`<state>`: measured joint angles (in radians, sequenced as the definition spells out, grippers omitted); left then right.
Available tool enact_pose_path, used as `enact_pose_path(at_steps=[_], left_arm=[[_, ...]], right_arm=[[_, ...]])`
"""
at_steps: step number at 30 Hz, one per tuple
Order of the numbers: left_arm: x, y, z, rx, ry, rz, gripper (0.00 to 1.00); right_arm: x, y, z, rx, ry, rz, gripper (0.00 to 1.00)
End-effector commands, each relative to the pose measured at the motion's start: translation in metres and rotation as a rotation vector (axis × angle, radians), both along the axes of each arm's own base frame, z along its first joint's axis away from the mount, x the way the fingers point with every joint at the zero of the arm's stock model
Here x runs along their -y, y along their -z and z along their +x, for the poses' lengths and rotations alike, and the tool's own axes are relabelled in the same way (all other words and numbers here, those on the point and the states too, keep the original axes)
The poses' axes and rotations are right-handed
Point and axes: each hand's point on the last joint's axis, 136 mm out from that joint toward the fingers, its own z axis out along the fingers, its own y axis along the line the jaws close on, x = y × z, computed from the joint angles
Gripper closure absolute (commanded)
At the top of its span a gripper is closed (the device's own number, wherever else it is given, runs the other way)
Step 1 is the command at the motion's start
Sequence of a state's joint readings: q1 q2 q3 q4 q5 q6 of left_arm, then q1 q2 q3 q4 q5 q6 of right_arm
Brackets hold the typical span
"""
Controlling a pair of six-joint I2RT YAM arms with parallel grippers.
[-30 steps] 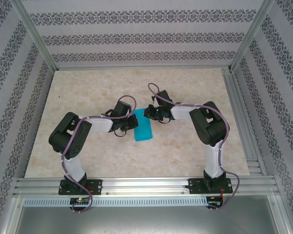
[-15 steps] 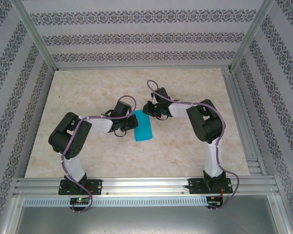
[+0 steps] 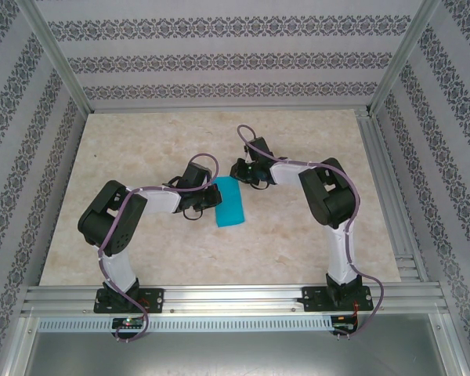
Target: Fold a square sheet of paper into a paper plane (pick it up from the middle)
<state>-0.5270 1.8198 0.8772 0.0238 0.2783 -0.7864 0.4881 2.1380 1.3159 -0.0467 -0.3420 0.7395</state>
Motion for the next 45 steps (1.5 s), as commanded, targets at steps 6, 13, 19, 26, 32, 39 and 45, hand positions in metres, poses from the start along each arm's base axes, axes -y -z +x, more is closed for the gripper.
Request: enact_pose_path(at_steps=[6,13,19,26,32,39,45], left_arm=[[-0.036,0.053,-0.044,-0.167,-0.003,0.189,0.95],[-0.033,0.046,-0.040,-0.153,-0.001,0.179,0.95],[-0.031,0.043,-0.038,-0.148,0.001,0.173,0.95],[-0.030,0.037,-0.036,-0.137,0.007,0.170,0.95],[-0.027,0.029,-0.033,-0.121,0.014,0.158,0.95],[-0.008,-0.005,-0.020,-0.052,0.052,0.074,0.94],[0.015,-0.045,0.002,0.032,0.082,-0.020,0.90]], right_arm=[[0.005,-0.035,0.002,0.051,0.009,-0.001,0.87],[0.009,-0.051,-0.060,0.022,-0.081,0.025,0.85],[0.000,-0.034,-0.108,-0.048,-0.163,0.054,0.85],[0.002,-0.009,-0.110,-0.086,-0.160,0.029,0.86],[0.008,-0.005,-0.099,-0.077,-0.144,-0.004,0.86],[0.016,0.028,-0.111,-0.148,-0.169,-0.066,0.86],[0.016,0.029,-0.131,-0.149,-0.254,-0.058,0.86]])
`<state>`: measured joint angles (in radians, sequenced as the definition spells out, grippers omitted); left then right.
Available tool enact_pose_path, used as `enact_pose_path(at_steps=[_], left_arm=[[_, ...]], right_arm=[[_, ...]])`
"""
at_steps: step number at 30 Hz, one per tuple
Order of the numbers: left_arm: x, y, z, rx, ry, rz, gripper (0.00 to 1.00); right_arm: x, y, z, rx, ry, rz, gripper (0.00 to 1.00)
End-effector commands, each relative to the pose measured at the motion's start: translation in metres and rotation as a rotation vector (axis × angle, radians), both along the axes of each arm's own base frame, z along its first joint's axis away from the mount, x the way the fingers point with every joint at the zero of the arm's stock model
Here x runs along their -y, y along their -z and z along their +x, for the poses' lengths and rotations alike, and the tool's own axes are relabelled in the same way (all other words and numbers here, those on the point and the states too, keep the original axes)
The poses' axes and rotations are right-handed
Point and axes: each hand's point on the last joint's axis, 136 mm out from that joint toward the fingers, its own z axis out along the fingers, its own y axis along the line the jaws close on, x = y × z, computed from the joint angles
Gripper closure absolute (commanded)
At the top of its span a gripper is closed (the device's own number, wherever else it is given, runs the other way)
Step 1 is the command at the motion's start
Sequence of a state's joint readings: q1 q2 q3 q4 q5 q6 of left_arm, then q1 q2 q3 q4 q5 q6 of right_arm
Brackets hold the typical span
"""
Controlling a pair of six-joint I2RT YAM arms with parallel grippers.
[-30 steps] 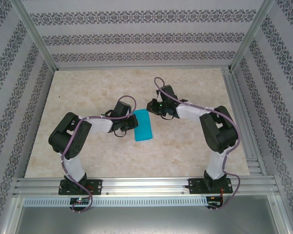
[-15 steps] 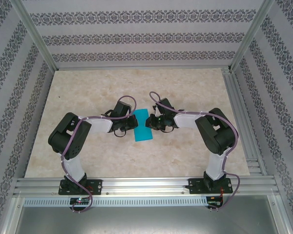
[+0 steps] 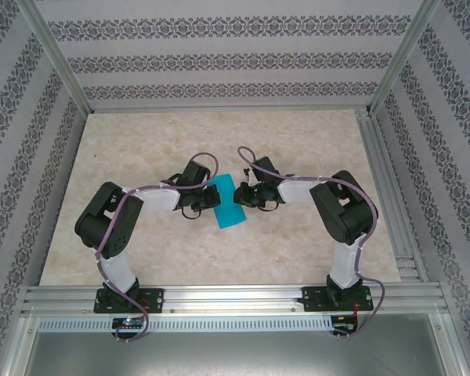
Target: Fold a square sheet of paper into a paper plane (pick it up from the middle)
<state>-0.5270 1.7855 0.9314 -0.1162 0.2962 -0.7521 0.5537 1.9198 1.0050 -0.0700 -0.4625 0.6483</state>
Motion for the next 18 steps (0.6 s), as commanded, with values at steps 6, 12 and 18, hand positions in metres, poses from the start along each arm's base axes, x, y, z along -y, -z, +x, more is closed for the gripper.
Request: enact_pose_path(at_steps=[6,12,18], left_arm=[[0.031,-0.034,0.029,0.077,0.048,-0.078,0.88],[0.046,-0.022,0.045,0.061,0.068,-0.098,0.89],[0.060,-0.022,0.060,0.089,0.091,-0.149,0.91]], right_arm=[[0.007,0.018,-0.036,-0.040,-0.114,-0.025,0.87],[0.007,0.020,-0.039,-0.045,-0.109,-0.013,0.87],[0.009,0.021,-0.037,-0.046,-0.094,-0.011,0.86]])
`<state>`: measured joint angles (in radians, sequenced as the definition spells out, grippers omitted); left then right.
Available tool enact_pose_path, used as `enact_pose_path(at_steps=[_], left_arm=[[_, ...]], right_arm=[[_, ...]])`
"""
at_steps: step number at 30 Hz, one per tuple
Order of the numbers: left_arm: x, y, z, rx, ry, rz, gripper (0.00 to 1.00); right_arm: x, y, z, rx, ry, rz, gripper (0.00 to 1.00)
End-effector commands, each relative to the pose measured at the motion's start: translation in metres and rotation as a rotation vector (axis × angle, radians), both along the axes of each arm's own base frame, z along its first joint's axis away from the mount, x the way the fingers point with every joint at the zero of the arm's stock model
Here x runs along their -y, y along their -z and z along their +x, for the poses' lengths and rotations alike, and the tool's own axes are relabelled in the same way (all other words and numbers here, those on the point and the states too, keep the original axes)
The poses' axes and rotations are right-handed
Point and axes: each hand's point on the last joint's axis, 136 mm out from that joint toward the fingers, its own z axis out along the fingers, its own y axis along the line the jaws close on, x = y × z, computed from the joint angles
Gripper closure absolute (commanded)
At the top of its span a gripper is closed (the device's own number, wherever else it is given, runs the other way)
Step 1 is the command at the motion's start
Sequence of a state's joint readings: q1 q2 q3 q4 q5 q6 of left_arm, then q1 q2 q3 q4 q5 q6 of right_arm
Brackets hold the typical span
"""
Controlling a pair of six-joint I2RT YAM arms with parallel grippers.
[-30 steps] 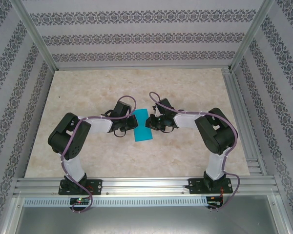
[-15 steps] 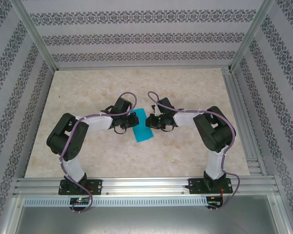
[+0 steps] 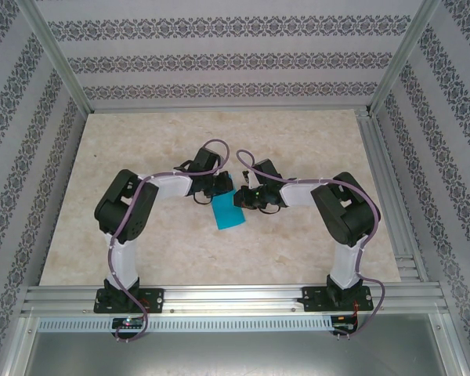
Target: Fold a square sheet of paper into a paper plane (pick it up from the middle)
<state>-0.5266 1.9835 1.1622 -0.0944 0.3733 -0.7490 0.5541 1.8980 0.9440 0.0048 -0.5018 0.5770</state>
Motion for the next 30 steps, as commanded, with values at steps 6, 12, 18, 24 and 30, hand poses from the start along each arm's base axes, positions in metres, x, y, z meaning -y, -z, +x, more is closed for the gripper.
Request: enact_pose_path(at_steps=[6,12,18,24,30], left_arm=[[0.024,-0.014,0.021,0.073,0.053,-0.096,0.91],[0.017,0.004,0.024,0.037,0.034,-0.074,0.91],[0.008,0.023,0.016,-0.002,0.027,-0.027,0.92],[0.004,0.029,0.013,-0.012,0.023,-0.017,0.92],[0.001,0.031,0.013,-0.012,0.020,-0.013,0.92]], right_arm=[[0.009,0.017,-0.021,-0.096,0.001,-0.025,0.86],[0.008,0.012,-0.013,-0.089,0.021,-0.004,0.85],[0.002,-0.007,-0.003,-0.059,0.030,0.036,0.83],[-0.002,-0.016,0.007,-0.036,0.031,0.035,0.83],[-0.001,0.000,0.000,-0.074,0.019,-0.015,0.84]])
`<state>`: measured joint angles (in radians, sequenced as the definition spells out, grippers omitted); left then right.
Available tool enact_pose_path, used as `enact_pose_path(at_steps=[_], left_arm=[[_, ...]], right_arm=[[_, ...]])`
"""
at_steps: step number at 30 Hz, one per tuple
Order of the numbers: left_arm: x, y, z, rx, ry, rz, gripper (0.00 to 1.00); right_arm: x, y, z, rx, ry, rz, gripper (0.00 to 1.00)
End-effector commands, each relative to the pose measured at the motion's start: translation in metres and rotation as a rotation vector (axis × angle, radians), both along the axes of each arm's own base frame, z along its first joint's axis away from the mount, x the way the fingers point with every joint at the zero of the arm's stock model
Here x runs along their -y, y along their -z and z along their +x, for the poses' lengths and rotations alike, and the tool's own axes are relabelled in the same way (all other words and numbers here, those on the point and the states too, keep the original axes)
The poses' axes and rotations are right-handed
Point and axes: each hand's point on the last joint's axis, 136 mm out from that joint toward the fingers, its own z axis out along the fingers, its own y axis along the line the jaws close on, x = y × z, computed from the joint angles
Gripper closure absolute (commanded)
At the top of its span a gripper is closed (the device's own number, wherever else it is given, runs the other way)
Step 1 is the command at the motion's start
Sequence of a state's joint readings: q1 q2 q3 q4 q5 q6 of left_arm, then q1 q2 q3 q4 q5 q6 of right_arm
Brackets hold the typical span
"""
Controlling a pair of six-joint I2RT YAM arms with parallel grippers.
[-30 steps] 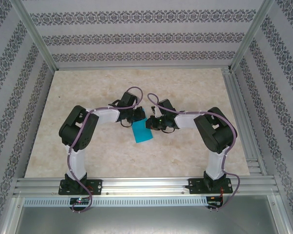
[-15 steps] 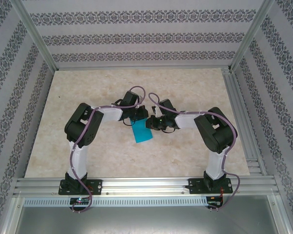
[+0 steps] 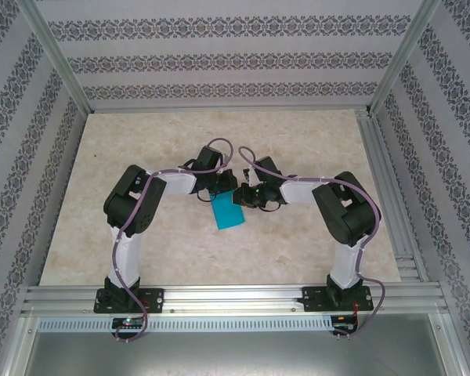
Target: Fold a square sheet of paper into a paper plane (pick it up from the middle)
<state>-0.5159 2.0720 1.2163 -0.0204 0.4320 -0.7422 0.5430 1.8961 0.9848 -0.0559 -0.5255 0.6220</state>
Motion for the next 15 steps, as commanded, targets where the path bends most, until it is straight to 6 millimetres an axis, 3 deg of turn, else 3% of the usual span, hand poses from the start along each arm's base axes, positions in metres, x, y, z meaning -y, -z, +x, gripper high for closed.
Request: enact_pose_path(at_steps=[1,7,15], left_arm=[[-0.014,0.023,-0.004,-0.030,-0.013,0.047,0.92],[-0.021,0.032,-0.006,-0.039,-0.027,0.068,0.92],[-0.031,0.048,-0.016,-0.067,-0.038,0.088,0.93]], right_arm=[[0.002,0.011,-0.006,-0.028,-0.011,-0.040,0.84],[0.009,0.025,-0.034,-0.096,-0.045,-0.076,0.85],[0.016,0.021,-0.063,-0.131,-0.093,-0.100,0.85]])
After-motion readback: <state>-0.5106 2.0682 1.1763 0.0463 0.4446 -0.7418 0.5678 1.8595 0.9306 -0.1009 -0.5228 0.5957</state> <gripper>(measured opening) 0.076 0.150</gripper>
